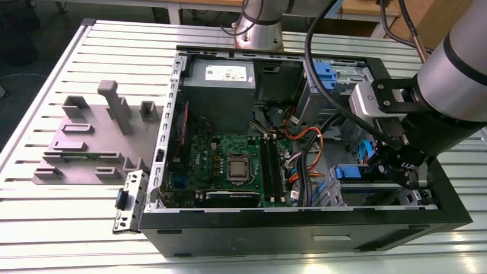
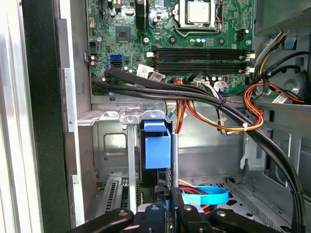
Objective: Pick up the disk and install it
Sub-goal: 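Insert the second disk wire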
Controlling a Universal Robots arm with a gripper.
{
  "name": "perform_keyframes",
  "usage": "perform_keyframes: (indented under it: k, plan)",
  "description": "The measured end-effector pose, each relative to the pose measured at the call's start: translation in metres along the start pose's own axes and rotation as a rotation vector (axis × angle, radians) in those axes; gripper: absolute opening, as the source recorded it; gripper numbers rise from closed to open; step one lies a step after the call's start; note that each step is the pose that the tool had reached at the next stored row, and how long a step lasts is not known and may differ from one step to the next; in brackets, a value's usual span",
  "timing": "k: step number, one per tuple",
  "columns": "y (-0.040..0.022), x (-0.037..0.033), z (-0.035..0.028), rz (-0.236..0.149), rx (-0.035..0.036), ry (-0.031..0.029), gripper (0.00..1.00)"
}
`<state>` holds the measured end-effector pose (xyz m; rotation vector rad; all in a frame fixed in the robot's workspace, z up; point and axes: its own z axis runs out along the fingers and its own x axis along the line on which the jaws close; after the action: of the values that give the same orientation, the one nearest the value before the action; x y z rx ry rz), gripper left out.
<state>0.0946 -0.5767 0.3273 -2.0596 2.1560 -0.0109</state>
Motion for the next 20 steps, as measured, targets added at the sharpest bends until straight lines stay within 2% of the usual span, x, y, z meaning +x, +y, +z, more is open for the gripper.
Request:
perform_keyframes:
  k: [6,12,20]
  plan:
    - [0.0000,0.0003,0.0002,0.000,0.0000,-0.0003,0.16]
    - [-0.0004,0.0000,-0.0027,0.000,0.0000,-0.0004,0.16]
    - [-0.0001,0.0003,-0.0003,0.000,0.0000,0.0000,0.16]
